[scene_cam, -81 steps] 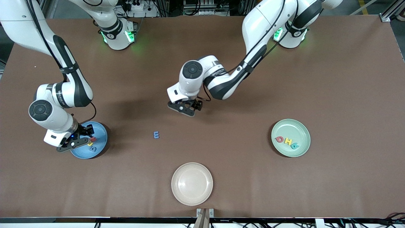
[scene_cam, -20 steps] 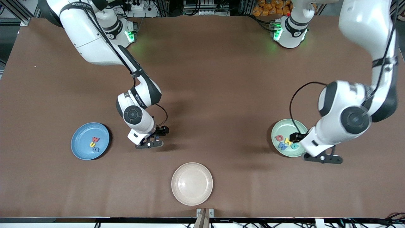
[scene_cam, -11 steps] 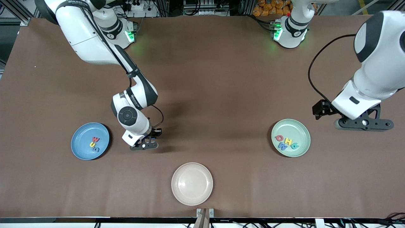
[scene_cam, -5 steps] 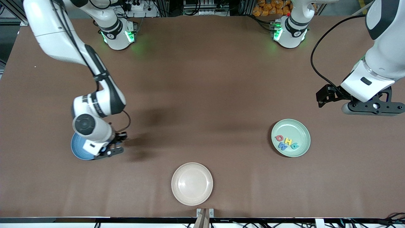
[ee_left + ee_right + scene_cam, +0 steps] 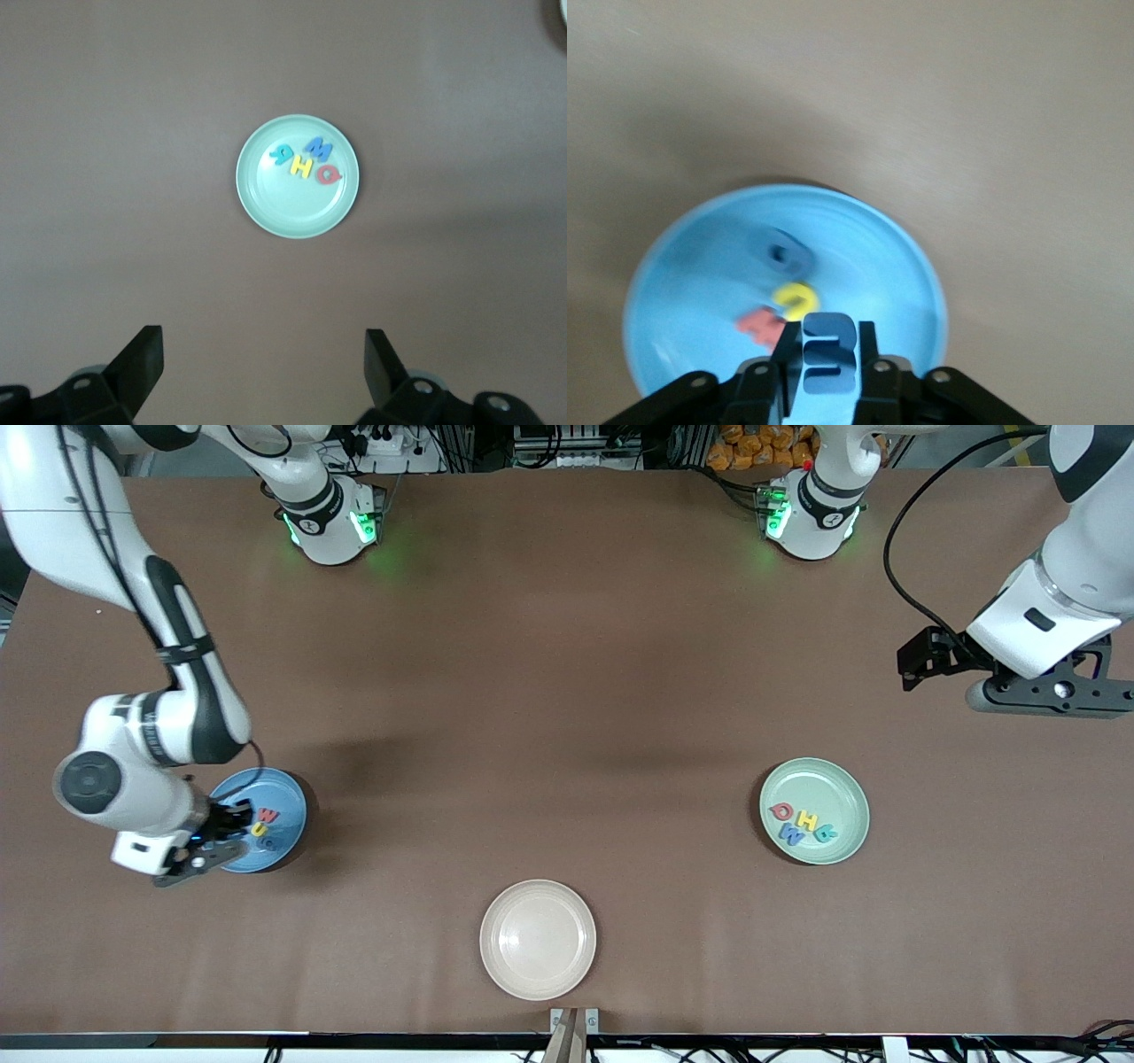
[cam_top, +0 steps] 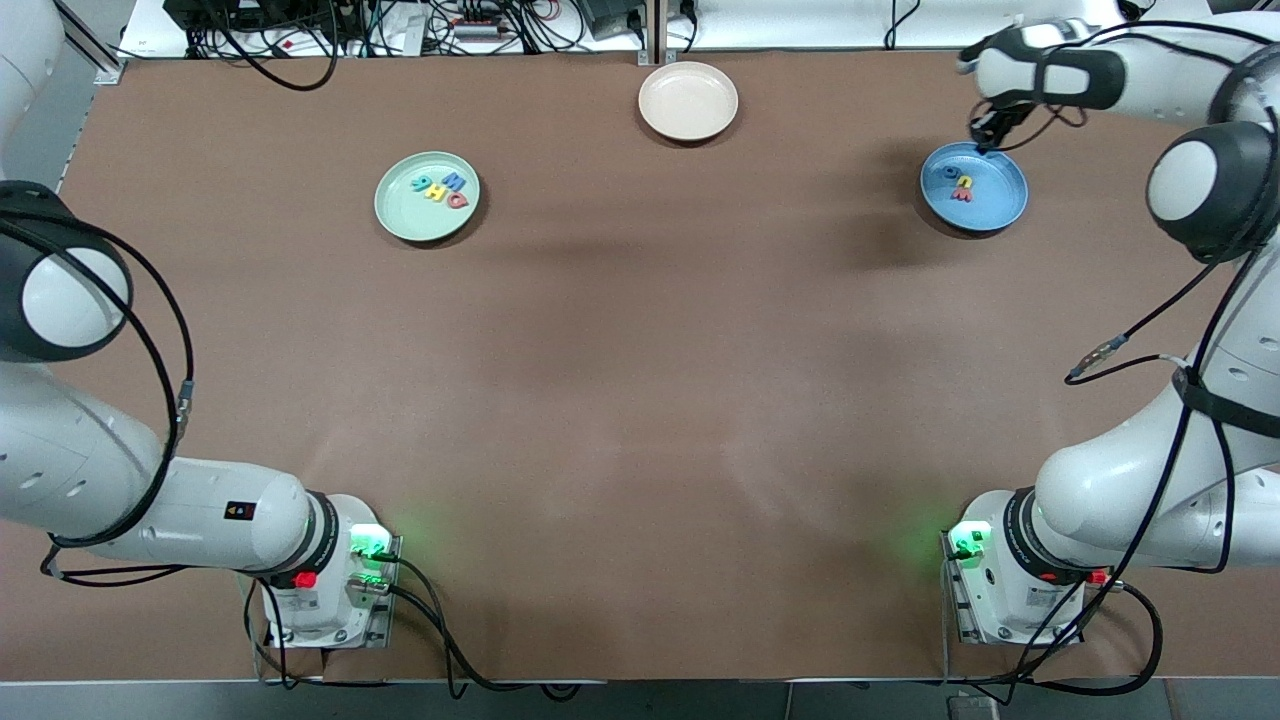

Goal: Sort upper and lower case letters into plates
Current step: 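Place the blue 3 on the blue plate while the left gripper withdraws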

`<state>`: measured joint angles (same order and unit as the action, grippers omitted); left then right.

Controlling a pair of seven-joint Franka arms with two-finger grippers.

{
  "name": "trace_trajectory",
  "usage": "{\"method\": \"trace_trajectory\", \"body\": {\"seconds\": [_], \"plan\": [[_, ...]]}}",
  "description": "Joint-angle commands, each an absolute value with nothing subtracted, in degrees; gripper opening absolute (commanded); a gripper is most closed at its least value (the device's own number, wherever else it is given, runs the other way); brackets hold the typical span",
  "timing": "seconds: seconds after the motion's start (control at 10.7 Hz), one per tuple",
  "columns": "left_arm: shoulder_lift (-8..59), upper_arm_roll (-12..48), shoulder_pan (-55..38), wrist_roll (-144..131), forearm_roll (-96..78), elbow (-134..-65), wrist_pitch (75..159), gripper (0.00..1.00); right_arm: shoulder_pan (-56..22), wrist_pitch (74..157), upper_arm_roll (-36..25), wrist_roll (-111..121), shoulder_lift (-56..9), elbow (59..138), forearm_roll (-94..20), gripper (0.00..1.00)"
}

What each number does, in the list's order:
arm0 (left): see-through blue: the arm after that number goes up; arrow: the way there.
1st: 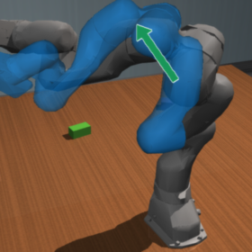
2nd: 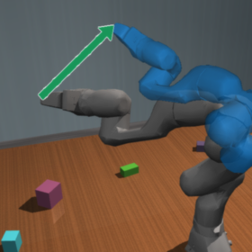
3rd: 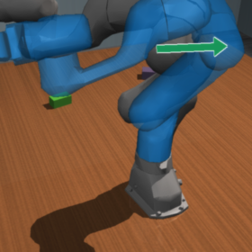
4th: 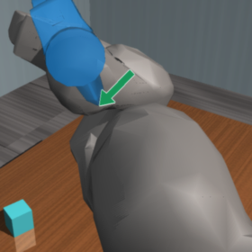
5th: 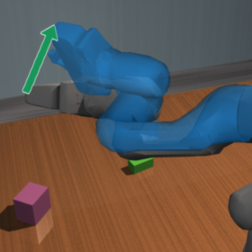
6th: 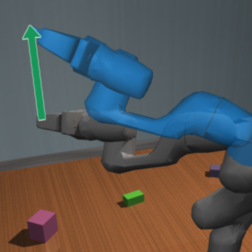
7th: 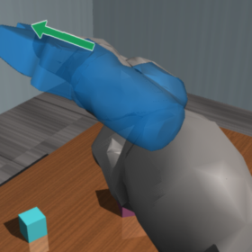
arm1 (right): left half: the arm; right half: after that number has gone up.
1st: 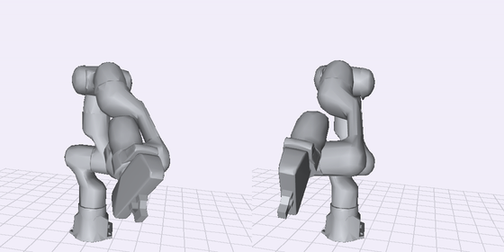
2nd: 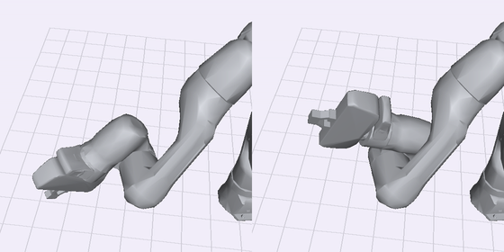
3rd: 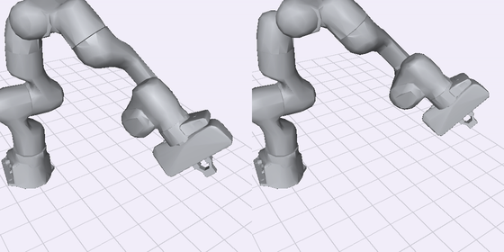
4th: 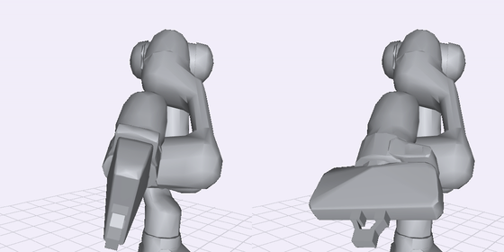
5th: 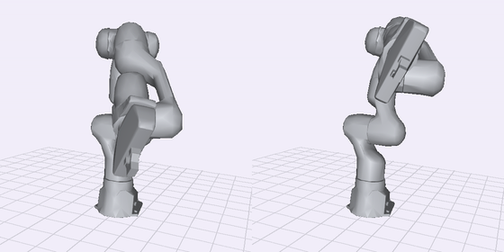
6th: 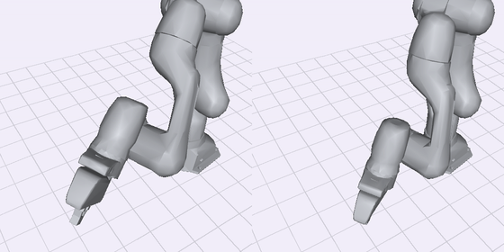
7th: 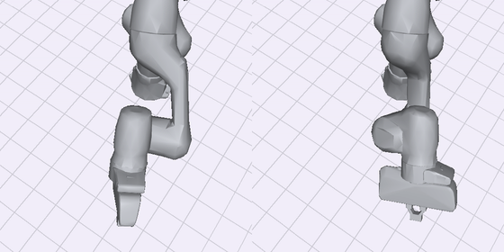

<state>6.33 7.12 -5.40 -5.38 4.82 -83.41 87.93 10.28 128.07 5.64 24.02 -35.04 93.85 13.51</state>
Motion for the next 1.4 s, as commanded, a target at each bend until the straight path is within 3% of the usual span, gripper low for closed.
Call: {"method": "trace_trajectory", "body": {"seconds": [0.0, 0.19, 0.56, 0.84, 1.03, 1.31], "plan": [[1.68, 6.94, -5.1, -3.7, 2.47, -89.72, 87.98, 1.0, 14.58, 127.62, 7.03, 25.84, -34.98, 93.43, 13.45, 1.0], [-0.61, 5.46, -5.36, -3.43, 1.06, -93.15, 87.98, 1.0, 13.98, 127.7, 7.29, 25.23, -34.98, 93.25, 13.18, 1.0], [-1.32, 4.93, -5.1, -1.85, 1.05, -93.95, 86.75, 1.0, 13.27, 124.21, 7.99, 25.4, -34.37, 93.43, 13.1, 1.0], [-1.41, 1.06, -5.19, 2.7, 1.05, -94.04, 86.57, 1.0, 13.1, 121.03, 10.71, 25.14, -32.09, 94.3, 13.09, 1.0], [-1.32, 0.97, -4.92, 3.0, 1.05, -93.78, 86.49, 1.0, 12.13, 124.69, 10.72, 25.14, -27.63, 101.38, 13.62, 1.0], [-1.06, 0.97, -5.01, 2.73, 1.67, -93.34, 86.4, 1.0, 11.34, 133.49, 10.72, 21.47, -16.29, 118.26, 13.8, 1.0]]}}
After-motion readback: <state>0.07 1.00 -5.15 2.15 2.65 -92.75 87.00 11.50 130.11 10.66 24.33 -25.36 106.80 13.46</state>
